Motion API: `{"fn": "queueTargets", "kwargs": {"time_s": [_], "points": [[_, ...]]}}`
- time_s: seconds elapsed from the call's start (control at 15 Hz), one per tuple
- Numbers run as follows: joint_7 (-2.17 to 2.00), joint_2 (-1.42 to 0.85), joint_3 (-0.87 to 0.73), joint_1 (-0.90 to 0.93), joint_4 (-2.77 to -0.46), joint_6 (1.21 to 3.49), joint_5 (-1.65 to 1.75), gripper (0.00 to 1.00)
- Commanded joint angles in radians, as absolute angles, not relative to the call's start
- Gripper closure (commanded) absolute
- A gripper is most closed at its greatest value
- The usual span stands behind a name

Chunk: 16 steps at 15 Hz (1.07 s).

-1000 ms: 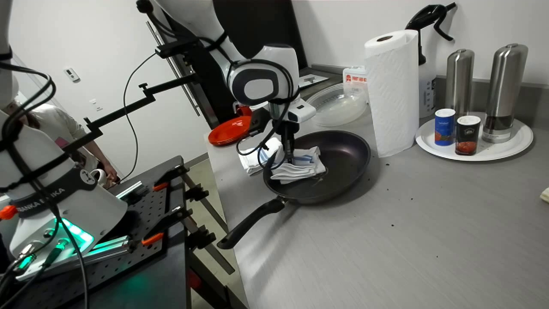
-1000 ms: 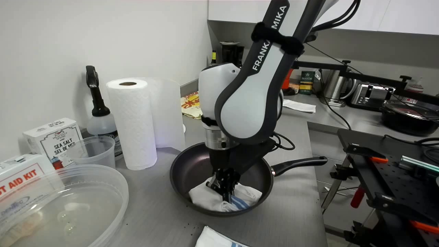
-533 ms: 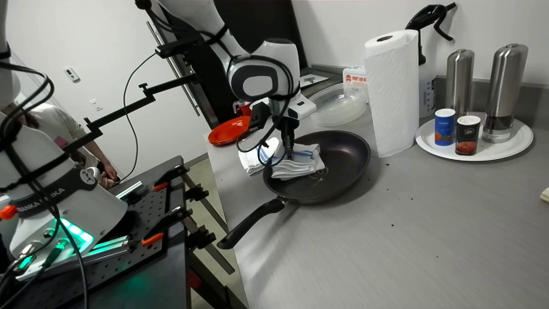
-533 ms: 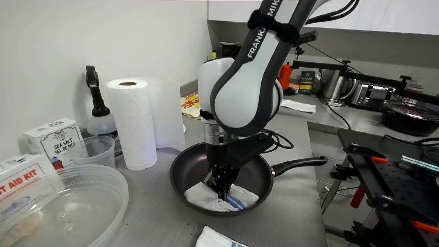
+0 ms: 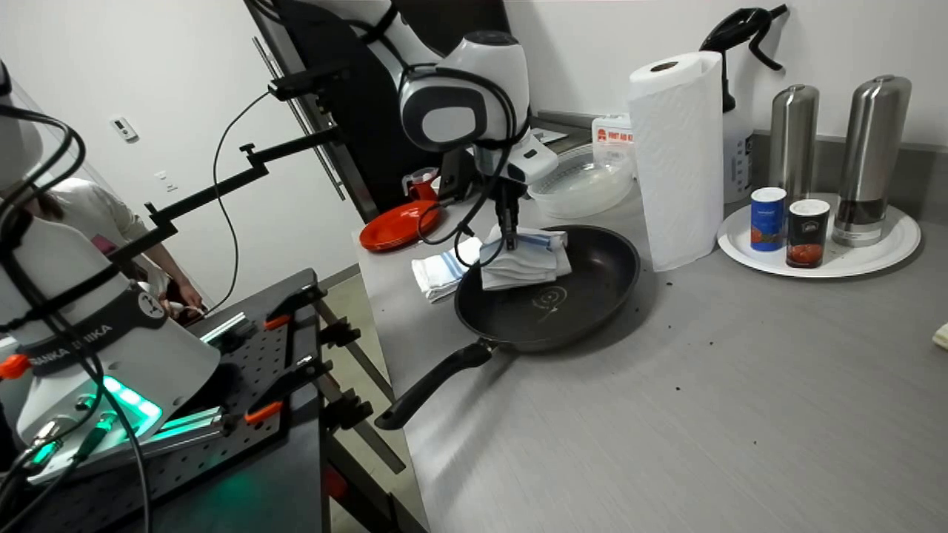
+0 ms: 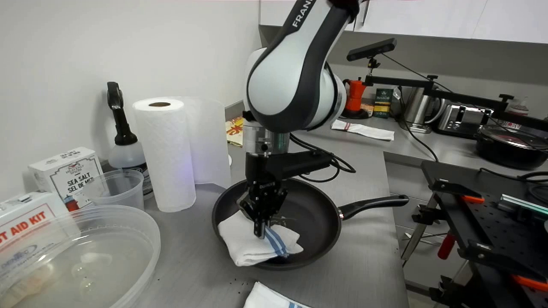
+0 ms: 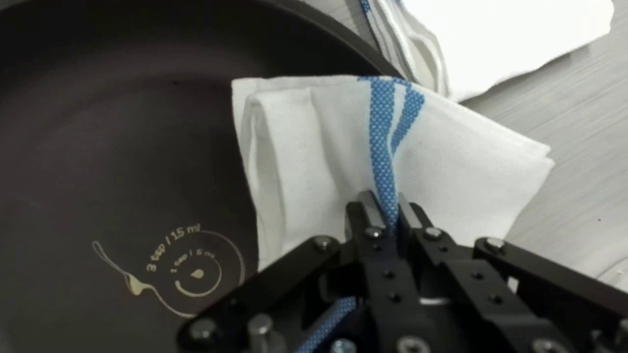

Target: Wipe the pan with the towel

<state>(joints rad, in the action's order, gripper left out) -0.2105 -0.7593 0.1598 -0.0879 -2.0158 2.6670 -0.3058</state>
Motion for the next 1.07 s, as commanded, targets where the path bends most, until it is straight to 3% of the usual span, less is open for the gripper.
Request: {"fn": "queueTargets", "kwargs": {"time_s": [0.0,1.0], "points": [[-0.158,-0.716,0.176,-0.114,-2.009,2.629,-0.355,0.98],[0.136,-0.368,-0.037,-0.141,-2.023,2.369,-0.072,0.98]]}}
